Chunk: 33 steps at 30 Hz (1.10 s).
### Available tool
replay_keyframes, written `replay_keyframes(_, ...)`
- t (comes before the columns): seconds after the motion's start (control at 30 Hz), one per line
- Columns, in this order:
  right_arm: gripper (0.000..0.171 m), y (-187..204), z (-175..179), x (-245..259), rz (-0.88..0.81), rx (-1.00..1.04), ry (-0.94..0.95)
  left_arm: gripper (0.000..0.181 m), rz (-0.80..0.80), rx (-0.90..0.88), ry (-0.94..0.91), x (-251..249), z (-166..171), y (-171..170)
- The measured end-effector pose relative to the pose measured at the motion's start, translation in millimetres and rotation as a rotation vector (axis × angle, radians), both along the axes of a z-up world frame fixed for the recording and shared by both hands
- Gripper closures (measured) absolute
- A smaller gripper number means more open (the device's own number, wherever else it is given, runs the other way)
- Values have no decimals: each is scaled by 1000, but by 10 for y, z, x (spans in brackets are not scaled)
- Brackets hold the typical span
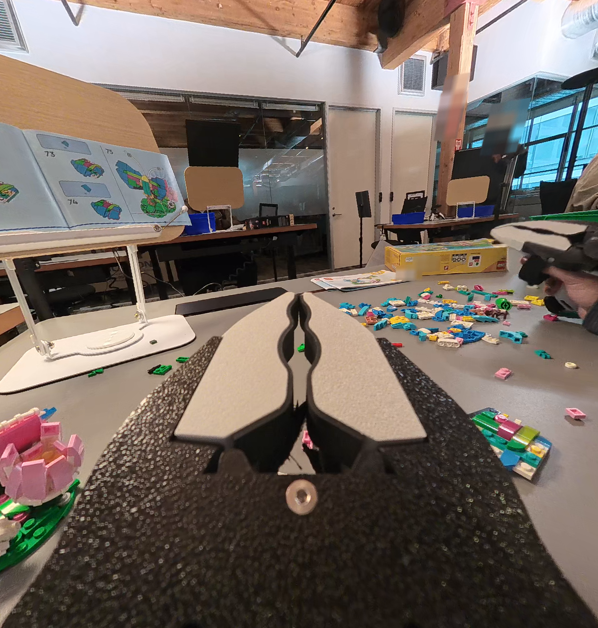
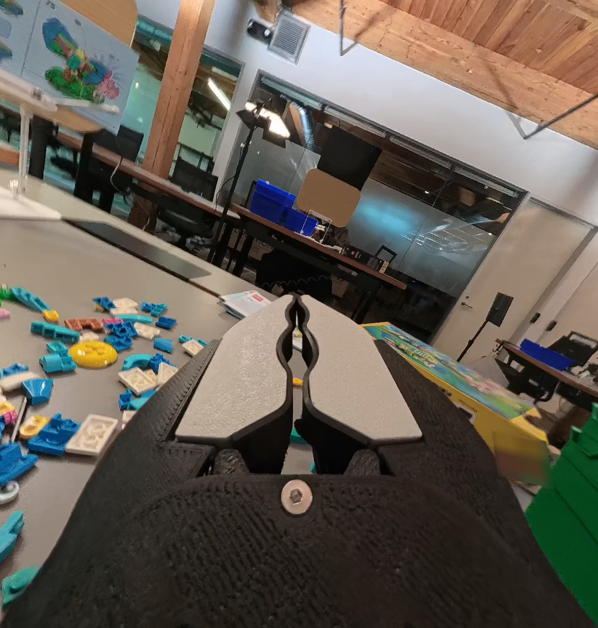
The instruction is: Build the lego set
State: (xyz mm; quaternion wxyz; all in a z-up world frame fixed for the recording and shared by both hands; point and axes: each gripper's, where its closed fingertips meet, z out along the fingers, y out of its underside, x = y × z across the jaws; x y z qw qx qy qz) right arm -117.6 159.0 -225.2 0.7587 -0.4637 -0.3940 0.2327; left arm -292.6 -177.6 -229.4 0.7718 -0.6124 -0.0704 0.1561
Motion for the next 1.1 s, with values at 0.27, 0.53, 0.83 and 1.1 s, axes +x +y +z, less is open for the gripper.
replay_keyframes(0.27, 171, 415, 294, 546, -161, -116, 202, 181, -7, 5, 2, 9, 6, -3)
replay_keyframes(0.53, 171, 739, 357, 1059, -336, -158, 287, 181, -8, 8, 0, 6, 8, -5)
replay_keyframes(0.83, 171, 709, 407, 1069, -300, -148, 306, 181, -8, 9, 0, 6, 8, -5)
replay_keyframes(1.1, 171, 433, 130, 454, -10, -232, 34, 181, -6, 6, 3, 5, 6, 1)
